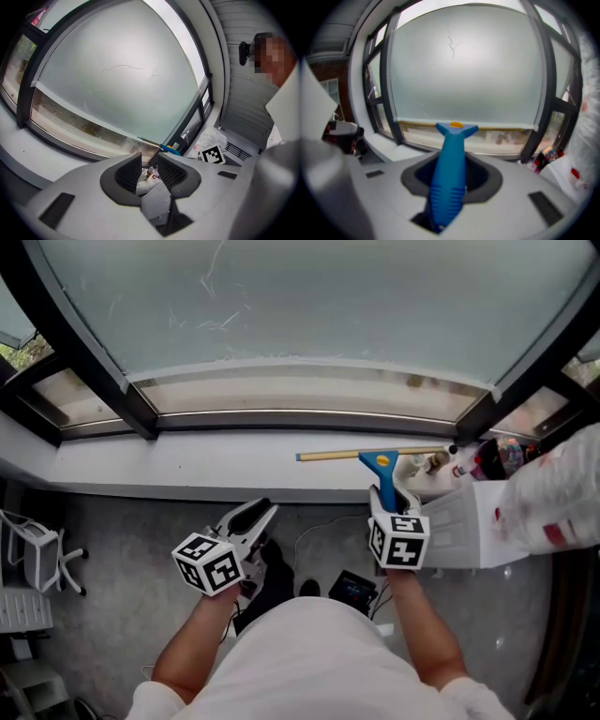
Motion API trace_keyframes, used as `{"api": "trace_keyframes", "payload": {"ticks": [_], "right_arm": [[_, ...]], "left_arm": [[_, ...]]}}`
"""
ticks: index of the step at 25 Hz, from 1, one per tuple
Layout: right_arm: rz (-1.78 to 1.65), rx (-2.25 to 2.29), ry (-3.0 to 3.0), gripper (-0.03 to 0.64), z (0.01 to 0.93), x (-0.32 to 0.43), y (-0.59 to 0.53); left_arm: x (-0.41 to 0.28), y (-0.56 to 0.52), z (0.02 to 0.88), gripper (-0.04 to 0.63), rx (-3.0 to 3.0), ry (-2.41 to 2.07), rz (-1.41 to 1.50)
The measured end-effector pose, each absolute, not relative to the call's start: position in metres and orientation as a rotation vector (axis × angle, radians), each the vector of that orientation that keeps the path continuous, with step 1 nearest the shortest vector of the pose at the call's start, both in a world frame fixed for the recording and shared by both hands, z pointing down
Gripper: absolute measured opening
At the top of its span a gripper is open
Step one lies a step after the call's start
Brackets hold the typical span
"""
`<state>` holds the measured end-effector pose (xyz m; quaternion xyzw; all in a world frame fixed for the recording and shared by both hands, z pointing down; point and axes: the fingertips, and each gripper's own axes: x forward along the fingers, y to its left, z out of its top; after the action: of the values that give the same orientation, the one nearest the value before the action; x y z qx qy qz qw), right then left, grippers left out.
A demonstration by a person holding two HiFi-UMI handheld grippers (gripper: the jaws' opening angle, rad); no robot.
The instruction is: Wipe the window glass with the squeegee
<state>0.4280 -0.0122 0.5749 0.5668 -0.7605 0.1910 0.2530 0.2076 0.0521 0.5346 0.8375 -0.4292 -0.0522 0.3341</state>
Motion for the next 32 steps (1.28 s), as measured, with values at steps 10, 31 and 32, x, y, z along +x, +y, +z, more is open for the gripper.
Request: {"api": "trace_keyframes", "payload": {"ticks": [10,31,32], "right_arm": [[0.496,1.464,-2.157,0.135,0.557,0.423,0.017],[0.447,1.562,-2.188,0.135,0.499,0.376,0.059],[0.446,1.567,-2.181,0.135,0.499,0.374,0.062]], "left_arm": [[0.211,0.106,0.526,0.126,2.154,-1.215,-0.16],[0.175,0.125,0.496,0.126,2.268,-1.063,-0.123],[0.175,0.126,0.496,0.126,2.274,-1.049,-0.12]]}}
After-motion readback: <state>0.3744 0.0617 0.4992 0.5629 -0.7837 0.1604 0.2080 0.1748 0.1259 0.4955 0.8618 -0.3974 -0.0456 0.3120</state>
